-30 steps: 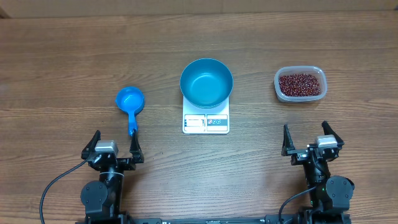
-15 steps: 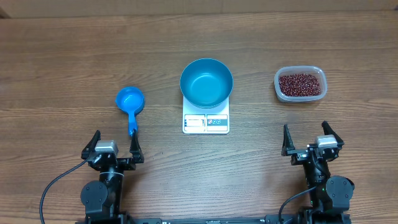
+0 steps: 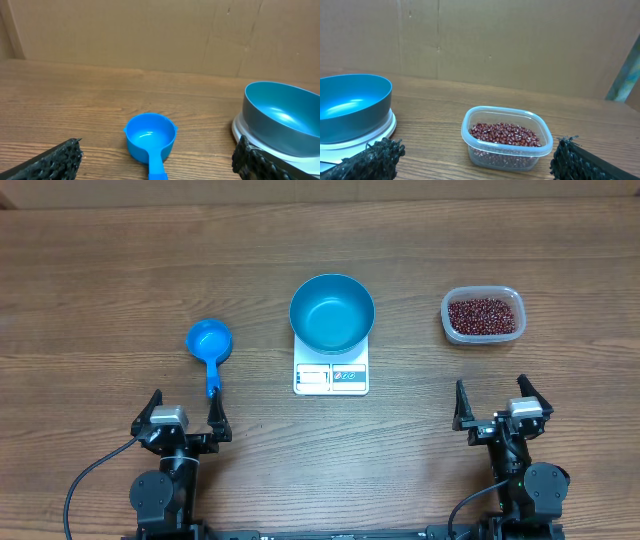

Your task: Scoop item into bowl and weigh 150g on scale

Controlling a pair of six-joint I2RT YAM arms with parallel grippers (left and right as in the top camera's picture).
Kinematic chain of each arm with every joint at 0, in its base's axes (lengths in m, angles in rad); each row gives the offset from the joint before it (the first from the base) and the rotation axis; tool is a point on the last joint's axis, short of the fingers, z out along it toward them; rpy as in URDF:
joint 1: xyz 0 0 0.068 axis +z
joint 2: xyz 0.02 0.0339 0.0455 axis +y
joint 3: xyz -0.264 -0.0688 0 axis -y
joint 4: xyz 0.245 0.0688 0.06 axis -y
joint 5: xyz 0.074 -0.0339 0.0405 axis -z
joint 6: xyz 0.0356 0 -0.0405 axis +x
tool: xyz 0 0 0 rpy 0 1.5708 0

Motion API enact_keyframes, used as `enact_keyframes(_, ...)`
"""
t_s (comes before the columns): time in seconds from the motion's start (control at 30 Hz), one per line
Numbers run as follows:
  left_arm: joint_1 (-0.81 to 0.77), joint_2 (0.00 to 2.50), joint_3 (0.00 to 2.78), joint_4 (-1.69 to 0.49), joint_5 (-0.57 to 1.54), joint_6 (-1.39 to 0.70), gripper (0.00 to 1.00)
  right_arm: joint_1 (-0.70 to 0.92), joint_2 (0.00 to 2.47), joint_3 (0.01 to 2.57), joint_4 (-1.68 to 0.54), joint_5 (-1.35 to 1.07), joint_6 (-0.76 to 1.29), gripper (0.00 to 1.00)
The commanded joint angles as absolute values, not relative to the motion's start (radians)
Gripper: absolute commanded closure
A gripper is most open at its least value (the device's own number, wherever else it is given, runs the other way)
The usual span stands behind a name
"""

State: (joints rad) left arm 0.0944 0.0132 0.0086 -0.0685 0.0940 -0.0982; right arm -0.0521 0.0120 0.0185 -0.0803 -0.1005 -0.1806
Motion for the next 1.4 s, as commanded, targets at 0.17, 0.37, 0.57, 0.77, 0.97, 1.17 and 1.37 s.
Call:
enact_keyframes(0.17, 0.103, 0.006, 0.009, -0.075, 0.132, -0.12, 0.0, -0.056, 0.003, 0.008, -0.076, -0.106, -0.184, 0.0)
enact_keyframes(0.37, 0.103, 0.006, 0.028, -0.115, 0.131, -0.119, 0.0, -0.056, 0.003, 0.008, -0.076, -0.106, -0.184, 0.0)
enact_keyframes(0.57, 0.103, 0.006, 0.075, -0.195, 0.131, -0.112, 0.01, -0.056, 0.003, 0.008, -0.076, -0.106, -0.184, 0.0)
enact_keyframes(0.77, 0.103, 0.006, 0.162, -0.284, 0.124, -0.111, 0.0, -0.056, 0.003, 0.008, -0.076, -0.106, -0.184, 0.0)
enact_keyframes(0.97, 0.103, 0.006, 0.252, -0.373, 0.124, -0.109, 0.0, -0.056, 0.003, 0.008, -0.076, -0.106, -0.184, 0.0)
enact_keyframes(1.17, 0.103, 0.015, 0.329, -0.452, 0.123, -0.108, 0.0, -0.056, 0.003, 0.008, -0.076, -0.106, -0.184, 0.0)
enact_keyframes(1.37, 0.103, 0.129, 0.434, -0.513, 0.123, -0.096, 0.0, -0.056, 0.003, 0.008, -0.076, -0.106, -0.184, 0.0)
